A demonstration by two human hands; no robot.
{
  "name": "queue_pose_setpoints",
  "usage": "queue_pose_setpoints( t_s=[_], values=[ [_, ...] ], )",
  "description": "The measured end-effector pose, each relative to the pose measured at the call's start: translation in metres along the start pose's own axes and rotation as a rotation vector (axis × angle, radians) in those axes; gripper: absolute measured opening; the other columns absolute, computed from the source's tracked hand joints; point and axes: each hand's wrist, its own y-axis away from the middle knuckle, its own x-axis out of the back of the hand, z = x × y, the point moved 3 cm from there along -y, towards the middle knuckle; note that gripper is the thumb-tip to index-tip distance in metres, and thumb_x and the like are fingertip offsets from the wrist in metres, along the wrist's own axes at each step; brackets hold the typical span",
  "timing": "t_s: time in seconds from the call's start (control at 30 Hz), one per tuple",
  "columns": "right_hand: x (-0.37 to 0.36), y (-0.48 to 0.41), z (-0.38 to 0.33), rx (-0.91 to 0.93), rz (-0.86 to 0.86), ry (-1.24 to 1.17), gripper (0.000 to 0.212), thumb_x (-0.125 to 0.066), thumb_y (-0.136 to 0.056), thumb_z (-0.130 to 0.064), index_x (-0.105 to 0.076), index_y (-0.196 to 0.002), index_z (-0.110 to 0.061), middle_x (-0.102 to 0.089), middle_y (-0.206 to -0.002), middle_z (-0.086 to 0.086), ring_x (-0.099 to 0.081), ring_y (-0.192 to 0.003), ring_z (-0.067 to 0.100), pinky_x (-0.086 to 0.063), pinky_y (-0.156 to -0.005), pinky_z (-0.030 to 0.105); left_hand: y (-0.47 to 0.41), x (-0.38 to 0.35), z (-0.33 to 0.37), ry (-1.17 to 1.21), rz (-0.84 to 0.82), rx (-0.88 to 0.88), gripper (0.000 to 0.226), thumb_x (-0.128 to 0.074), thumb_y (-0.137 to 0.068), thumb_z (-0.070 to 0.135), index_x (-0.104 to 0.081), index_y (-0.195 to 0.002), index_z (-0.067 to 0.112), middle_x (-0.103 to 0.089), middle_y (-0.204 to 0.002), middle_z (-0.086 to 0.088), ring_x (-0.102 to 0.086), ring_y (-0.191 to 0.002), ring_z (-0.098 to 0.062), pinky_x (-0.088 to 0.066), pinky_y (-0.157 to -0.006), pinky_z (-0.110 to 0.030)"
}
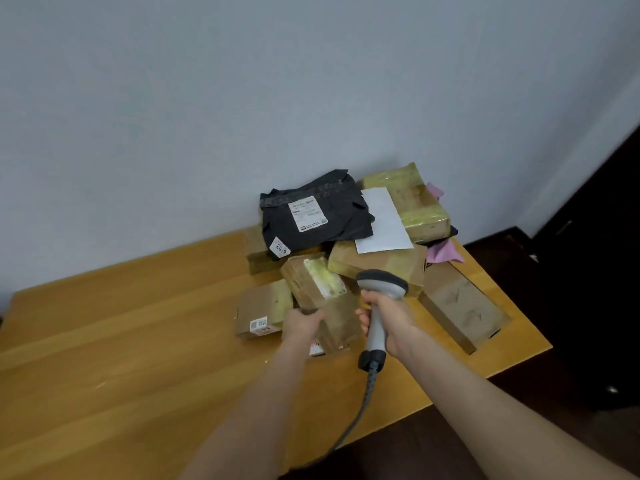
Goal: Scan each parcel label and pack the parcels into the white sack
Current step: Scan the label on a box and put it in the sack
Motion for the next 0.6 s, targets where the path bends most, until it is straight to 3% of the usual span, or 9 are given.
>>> queue_pose_setpoints(
  t_s=[0.13, 0.27, 0.43, 0.6],
  values=[
    [0.000, 0.002, -0.010, 0.002, -0.047, -0.007, 0.020, -0.070, -0.087, -0.016, -0.062, -0.100, -0.003, -0.067, -0.068, 0.011, -0.060, -0.050, 0.015, -0.051, -0.049, 0.026, 0.015, 0.044, 0.022, -0.109, 0.173, -0.100, 0.041, -0.072, -0.078, 0.030, -0.061, -0.114, 0.011, -0.067, -0.093, 0.000, -0.066, -0.080, -0.019, -0.057, -0.073, -0.037],
    [-0.005, 0.009, -0.023, 0.009, -0.129, -0.073, 0.030, -0.074, -0.085, -0.023, -0.063, -0.103, -0.002, -0.070, -0.070, 0.012, -0.066, -0.055, 0.019, -0.054, -0.051, 0.028, 0.045, 0.090, 0.048, -0.401, 0.334, -0.338, 0.049, -0.074, -0.076, 0.031, -0.052, -0.119, 0.021, -0.062, -0.108, 0.004, -0.059, -0.084, -0.014, -0.049, -0.063, -0.026],
    [-0.011, 0.021, -0.040, 0.033, -0.241, -0.086, 0.049, -0.076, -0.080, -0.038, -0.058, -0.114, -0.008, -0.069, -0.101, 0.020, -0.071, -0.081, 0.031, -0.056, -0.057, 0.033, 0.090, 0.128, 0.061, -0.792, 0.522, -0.734, 0.038, -0.066, -0.083, 0.014, -0.055, -0.119, 0.018, -0.053, -0.119, -0.001, -0.058, -0.095, -0.026, -0.047, -0.065, -0.034],
    [-0.015, 0.034, -0.037, -0.054, -0.311, -0.034, 0.062, -0.083, -0.070, -0.041, -0.059, -0.114, -0.006, -0.069, -0.103, 0.021, -0.070, -0.090, 0.035, -0.059, -0.079, 0.043, 0.121, 0.142, 0.056, -0.921, 0.569, -0.861, 0.041, -0.062, -0.081, 0.004, -0.056, -0.120, 0.016, -0.050, -0.128, -0.004, -0.058, -0.100, -0.027, -0.043, -0.060, -0.030]
  ],
)
